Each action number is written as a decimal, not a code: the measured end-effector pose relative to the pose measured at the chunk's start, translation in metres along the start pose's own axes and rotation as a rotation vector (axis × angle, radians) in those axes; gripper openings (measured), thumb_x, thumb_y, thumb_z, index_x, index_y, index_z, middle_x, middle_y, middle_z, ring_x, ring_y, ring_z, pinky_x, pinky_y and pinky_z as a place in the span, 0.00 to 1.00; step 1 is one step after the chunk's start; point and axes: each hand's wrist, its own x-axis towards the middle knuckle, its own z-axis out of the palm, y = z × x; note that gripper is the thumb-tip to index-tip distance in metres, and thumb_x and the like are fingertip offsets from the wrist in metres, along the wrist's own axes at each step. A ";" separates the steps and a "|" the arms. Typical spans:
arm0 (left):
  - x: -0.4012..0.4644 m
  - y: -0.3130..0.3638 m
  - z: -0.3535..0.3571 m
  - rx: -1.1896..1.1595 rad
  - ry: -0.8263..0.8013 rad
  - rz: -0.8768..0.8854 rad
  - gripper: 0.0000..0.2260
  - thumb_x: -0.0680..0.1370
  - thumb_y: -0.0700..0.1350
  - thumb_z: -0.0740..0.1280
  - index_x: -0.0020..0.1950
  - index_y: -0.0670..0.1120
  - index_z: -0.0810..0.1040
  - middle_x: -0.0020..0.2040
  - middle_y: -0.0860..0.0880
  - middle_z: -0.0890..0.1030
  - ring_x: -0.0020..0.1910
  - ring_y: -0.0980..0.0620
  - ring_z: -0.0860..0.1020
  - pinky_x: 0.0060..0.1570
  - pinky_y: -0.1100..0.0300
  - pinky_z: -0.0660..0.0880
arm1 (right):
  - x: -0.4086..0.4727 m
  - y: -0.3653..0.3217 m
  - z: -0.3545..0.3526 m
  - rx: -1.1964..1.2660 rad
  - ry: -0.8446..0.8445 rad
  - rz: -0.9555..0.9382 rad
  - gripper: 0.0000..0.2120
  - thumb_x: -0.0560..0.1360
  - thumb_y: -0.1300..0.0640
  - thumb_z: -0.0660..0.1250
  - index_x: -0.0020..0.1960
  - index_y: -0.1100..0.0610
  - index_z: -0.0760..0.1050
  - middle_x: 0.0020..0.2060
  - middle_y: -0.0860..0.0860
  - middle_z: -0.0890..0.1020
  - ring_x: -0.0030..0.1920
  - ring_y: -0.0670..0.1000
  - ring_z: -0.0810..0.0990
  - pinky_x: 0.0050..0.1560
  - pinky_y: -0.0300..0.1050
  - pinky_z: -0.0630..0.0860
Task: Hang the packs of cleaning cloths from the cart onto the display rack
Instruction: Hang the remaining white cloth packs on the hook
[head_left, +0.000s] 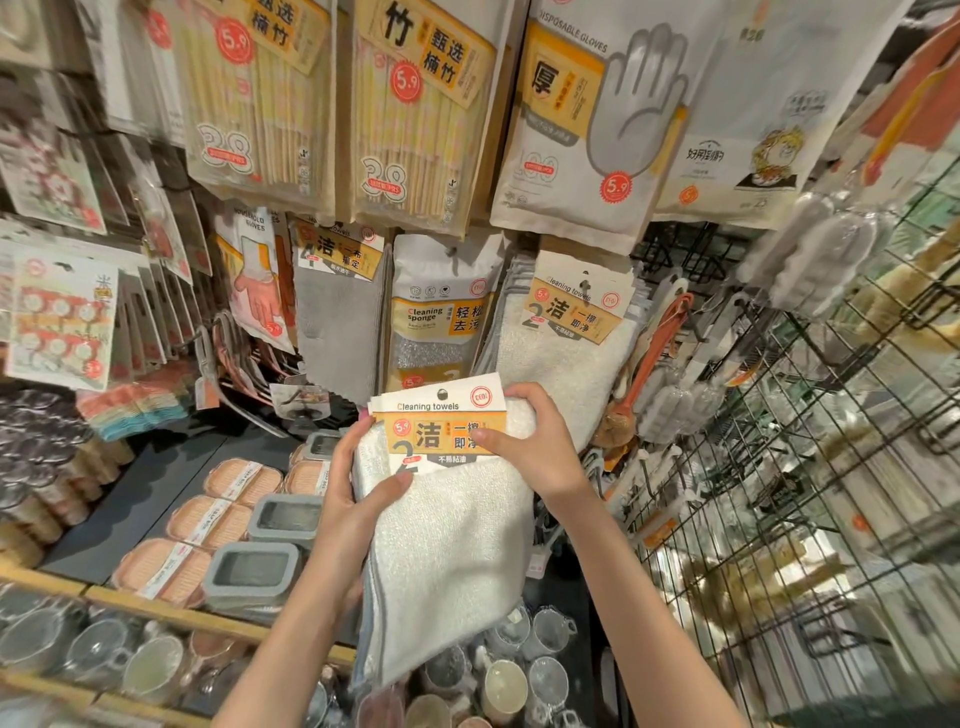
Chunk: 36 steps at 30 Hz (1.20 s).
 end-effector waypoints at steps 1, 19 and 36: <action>0.000 0.000 0.000 -0.001 -0.010 -0.003 0.28 0.67 0.41 0.74 0.63 0.62 0.74 0.69 0.49 0.74 0.64 0.42 0.75 0.62 0.35 0.71 | -0.001 0.000 -0.001 0.019 -0.012 0.009 0.19 0.67 0.63 0.75 0.50 0.51 0.69 0.51 0.49 0.78 0.53 0.46 0.77 0.56 0.41 0.75; -0.001 0.003 -0.003 0.159 -0.018 0.019 0.24 0.73 0.46 0.70 0.63 0.69 0.72 0.67 0.61 0.73 0.66 0.52 0.73 0.65 0.44 0.71 | 0.000 -0.004 -0.023 0.184 0.079 0.051 0.18 0.70 0.68 0.72 0.52 0.57 0.65 0.46 0.47 0.80 0.44 0.46 0.81 0.41 0.33 0.78; 0.010 0.006 -0.001 0.056 0.014 0.004 0.24 0.72 0.42 0.72 0.64 0.62 0.73 0.59 0.50 0.82 0.55 0.51 0.81 0.52 0.54 0.80 | 0.021 -0.002 -0.062 0.075 0.272 -0.030 0.16 0.71 0.67 0.70 0.55 0.57 0.70 0.50 0.40 0.75 0.56 0.46 0.74 0.55 0.38 0.74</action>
